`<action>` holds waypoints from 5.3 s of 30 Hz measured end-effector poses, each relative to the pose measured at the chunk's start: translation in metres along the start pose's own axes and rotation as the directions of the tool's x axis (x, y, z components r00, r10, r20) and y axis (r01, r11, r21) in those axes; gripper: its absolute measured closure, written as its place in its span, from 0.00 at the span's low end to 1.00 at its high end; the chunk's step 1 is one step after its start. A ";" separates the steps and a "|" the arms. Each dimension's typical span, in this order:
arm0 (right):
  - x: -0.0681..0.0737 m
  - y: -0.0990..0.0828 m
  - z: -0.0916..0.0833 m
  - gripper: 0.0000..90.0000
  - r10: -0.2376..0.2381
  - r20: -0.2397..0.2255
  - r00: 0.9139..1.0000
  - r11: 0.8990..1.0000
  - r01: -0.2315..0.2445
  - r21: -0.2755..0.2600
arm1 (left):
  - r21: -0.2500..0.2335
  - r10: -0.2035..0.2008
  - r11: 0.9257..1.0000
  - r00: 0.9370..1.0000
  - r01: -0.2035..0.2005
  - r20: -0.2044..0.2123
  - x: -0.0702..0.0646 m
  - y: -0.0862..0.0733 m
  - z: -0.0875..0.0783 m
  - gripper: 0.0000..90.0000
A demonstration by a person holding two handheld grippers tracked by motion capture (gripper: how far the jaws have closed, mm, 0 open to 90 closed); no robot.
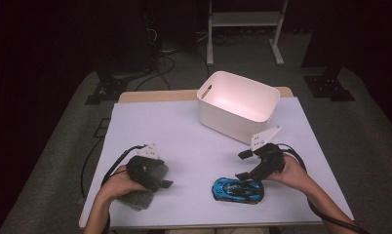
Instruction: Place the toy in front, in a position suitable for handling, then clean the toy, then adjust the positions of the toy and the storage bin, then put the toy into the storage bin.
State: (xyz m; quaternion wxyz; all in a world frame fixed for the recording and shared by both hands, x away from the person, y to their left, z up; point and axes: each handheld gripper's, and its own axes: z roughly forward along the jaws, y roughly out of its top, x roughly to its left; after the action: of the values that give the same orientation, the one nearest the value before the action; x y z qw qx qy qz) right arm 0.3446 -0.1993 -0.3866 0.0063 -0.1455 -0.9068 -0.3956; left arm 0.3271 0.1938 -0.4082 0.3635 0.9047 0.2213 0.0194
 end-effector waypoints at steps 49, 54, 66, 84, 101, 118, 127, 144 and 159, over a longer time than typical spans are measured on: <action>-0.032 0.100 -0.007 0.17 -0.065 0.000 0.998 0.998 0.065 0.002 | -0.019 0.029 0.999 1.000 -0.029 0.000 -0.005 0.005 -0.006 0.10; -0.038 0.108 -0.007 0.17 -0.071 0.013 0.997 0.997 0.071 0.009 | -0.019 0.037 0.999 0.999 -0.037 -0.001 -0.005 0.006 -0.006 0.10; -0.052 0.125 -0.007 0.17 -0.075 0.034 0.997 0.996 0.074 0.040 | -0.024 0.040 0.999 0.999 -0.040 0.002 -0.006 0.007 -0.007 0.10; -0.083 0.146 -0.002 0.17 -0.054 0.072 0.996 0.996 0.049 0.068 | -0.037 0.041 0.998 0.999 -0.041 0.004 -0.007 0.005 -0.012 0.10; -0.121 0.137 0.010 0.24 -0.001 0.126 0.992 0.991 -0.016 0.134 | -0.053 0.052 0.997 0.998 -0.051 0.019 -0.010 0.006 -0.015 0.10; -0.129 0.133 0.018 0.80 -0.062 0.139 0.988 0.974 0.030 0.223 | -0.031 0.059 0.998 0.998 -0.058 0.015 -0.010 0.005 -0.013 0.10; -0.126 0.133 0.018 0.87 -0.082 0.142 0.986 0.968 0.045 0.248 | -0.030 0.060 0.998 0.998 -0.059 0.013 -0.011 0.005 -0.014 0.10; -0.108 0.118 0.005 0.93 -0.122 0.078 0.989 0.962 0.099 0.253 | -0.031 0.060 0.998 0.998 -0.060 0.016 -0.011 0.005 -0.011 0.10; -0.084 0.112 0.003 0.95 -0.167 -0.003 0.986 0.954 0.162 0.253 | -0.020 0.057 0.998 0.998 -0.057 0.023 -0.011 0.005 -0.008 0.10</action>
State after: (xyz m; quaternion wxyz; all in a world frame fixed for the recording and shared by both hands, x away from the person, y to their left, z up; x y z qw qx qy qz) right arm 0.4555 -0.1464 -0.3194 -0.0164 -0.0710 -0.9588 -0.2747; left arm 0.3178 0.1914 -0.3977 0.3743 0.9072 0.1907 0.0212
